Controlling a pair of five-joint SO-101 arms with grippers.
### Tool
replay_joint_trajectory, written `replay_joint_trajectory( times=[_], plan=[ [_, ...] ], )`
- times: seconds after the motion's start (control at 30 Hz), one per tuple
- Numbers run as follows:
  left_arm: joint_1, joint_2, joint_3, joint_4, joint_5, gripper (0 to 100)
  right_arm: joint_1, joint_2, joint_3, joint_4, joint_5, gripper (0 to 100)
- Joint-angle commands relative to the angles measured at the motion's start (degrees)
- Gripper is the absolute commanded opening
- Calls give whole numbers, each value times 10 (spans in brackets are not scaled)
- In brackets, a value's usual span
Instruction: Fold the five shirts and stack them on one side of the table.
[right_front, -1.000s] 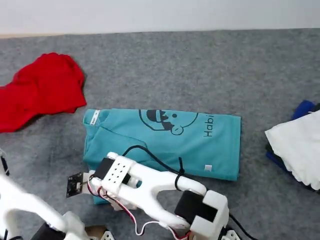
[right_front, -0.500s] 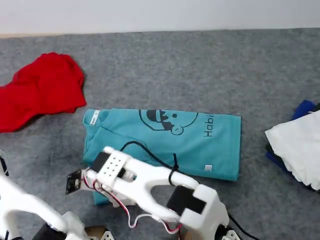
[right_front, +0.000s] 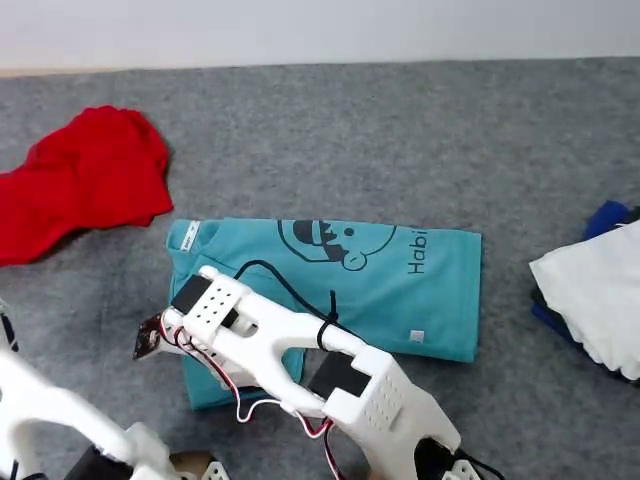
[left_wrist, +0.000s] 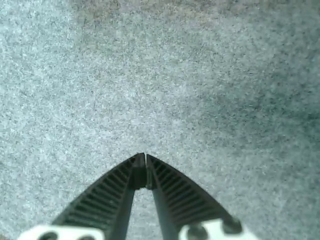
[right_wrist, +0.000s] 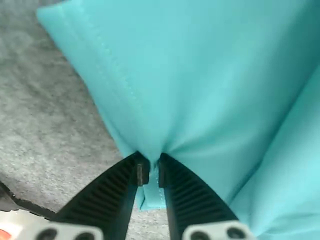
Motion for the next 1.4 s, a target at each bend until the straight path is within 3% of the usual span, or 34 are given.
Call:
replay_joint_trajectory(
  times=[0.0, 0.53, 1.0, 1.23, 1.37],
  plan=[
    [-4, -21, -3, -5, 3, 7, 5, 3, -3, 13, 4, 13],
    [0, -20, -3, -5, 3, 7, 104, -117, -36, 14, 1, 10],
    [1, -18, -2, -9, 3, 7, 180, 9, -221, -4, -49, 16],
    [1, -18, -2, -7, 2, 7, 192, 71, -285, 3, -80, 172],
    [1, -18, 2, -5, -17, 7, 221, 102, -334, 7, -95, 188]
  ],
)
